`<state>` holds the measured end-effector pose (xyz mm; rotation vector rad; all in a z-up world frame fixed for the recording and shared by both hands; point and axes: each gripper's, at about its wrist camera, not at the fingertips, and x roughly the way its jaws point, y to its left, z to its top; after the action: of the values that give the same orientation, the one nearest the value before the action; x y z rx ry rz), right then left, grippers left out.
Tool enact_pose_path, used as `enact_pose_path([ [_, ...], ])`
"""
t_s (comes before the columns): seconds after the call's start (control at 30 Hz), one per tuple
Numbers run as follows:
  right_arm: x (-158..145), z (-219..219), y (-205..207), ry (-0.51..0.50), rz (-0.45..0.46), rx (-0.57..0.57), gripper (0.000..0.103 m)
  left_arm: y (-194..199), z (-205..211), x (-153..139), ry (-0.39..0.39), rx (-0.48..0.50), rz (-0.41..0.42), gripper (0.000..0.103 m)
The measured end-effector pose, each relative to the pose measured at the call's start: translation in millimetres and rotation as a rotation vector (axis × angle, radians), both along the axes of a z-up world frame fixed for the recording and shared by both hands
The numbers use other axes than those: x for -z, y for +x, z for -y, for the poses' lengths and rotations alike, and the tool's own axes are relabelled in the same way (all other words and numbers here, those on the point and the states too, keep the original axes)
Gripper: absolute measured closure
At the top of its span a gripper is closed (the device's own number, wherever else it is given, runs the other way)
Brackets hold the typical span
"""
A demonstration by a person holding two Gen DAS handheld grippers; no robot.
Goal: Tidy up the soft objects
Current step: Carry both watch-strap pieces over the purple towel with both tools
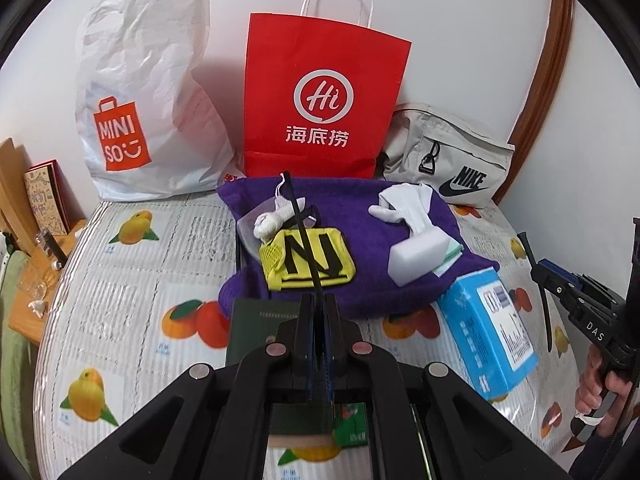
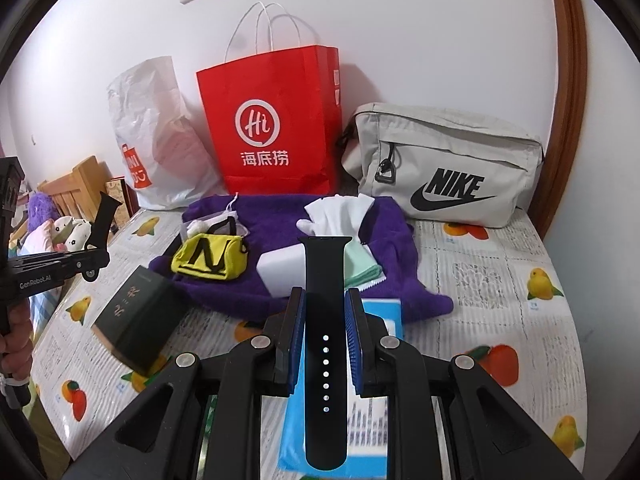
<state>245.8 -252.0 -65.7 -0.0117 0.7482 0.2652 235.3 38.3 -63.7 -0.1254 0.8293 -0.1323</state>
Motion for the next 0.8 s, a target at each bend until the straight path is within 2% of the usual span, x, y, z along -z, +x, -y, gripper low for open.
enact_pose_path([
  [0.57, 12, -13, 83, -0.019, -0.016, -0.039, 0.083, 67, 7, 18, -0.021, 0.004, -0.048, 0.098],
  [0.8, 18, -14, 118, 0.021, -0.058, -0.051, 0.083, 95, 16, 24, -0.024, 0.012, -0.068, 0.098],
])
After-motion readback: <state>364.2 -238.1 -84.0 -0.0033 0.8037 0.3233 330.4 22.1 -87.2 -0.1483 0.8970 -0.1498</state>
